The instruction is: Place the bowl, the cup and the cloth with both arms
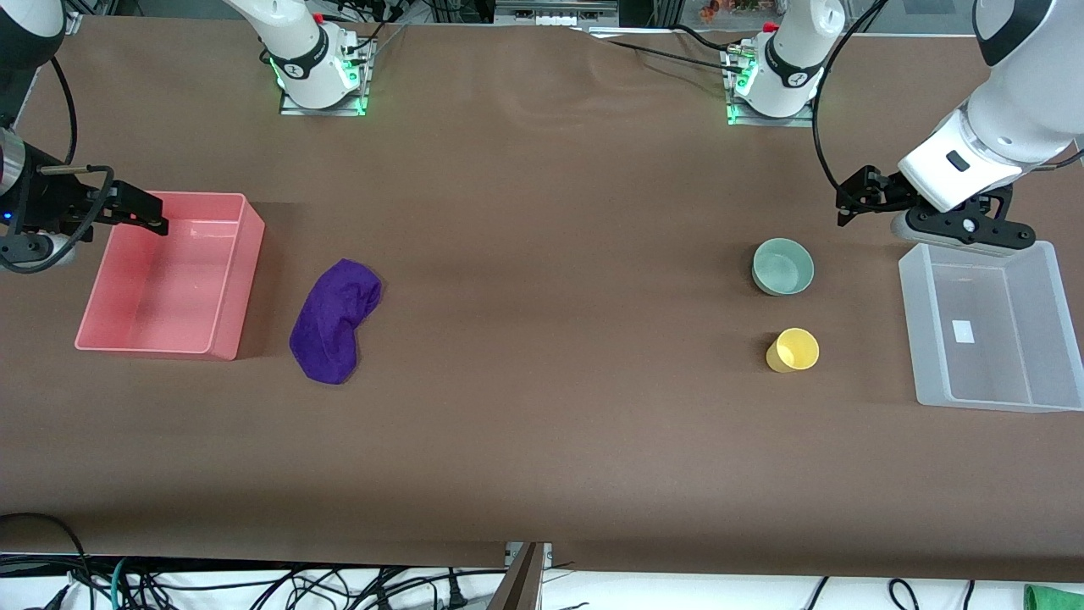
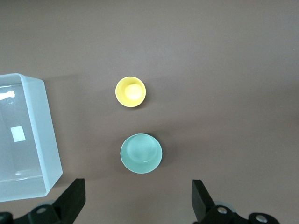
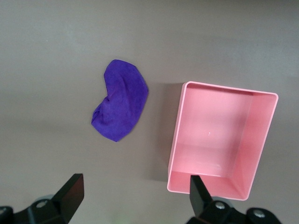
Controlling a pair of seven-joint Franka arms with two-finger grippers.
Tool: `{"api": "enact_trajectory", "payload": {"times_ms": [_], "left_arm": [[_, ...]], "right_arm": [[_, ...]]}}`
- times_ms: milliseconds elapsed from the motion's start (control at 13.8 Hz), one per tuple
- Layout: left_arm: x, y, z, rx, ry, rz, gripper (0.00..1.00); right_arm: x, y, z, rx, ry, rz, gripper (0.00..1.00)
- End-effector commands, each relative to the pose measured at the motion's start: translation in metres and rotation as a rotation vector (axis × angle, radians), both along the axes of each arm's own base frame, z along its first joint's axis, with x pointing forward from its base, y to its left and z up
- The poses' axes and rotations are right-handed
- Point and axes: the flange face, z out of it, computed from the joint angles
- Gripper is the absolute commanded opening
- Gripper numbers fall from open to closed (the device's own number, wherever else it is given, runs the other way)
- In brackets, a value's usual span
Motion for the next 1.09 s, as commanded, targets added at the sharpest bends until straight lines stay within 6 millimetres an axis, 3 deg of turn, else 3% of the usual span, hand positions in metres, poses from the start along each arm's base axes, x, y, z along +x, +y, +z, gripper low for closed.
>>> {"api": "enact_trajectory", "payload": {"times_ms": [0,725,1014], "left_arm": [[0.002,0.0,0.003,-0.013,0.017,-0.003,1.0],[-0.004,-0.003,0.002,-0.014,0.056,-0.005,1.0],[-0.009,0.006,-0.004,-0.008,0.108,0.005,1.0]], "right_arm": [[0.001,-0.004,0.005,-0.013,-0.004,0.006,1.0],[0.001,-0.003,0.006,-0.011,-0.014,0.003,1.0],[0.001,-0.002,0.006,-0.011,-0.014,0.003,1.0]]}}
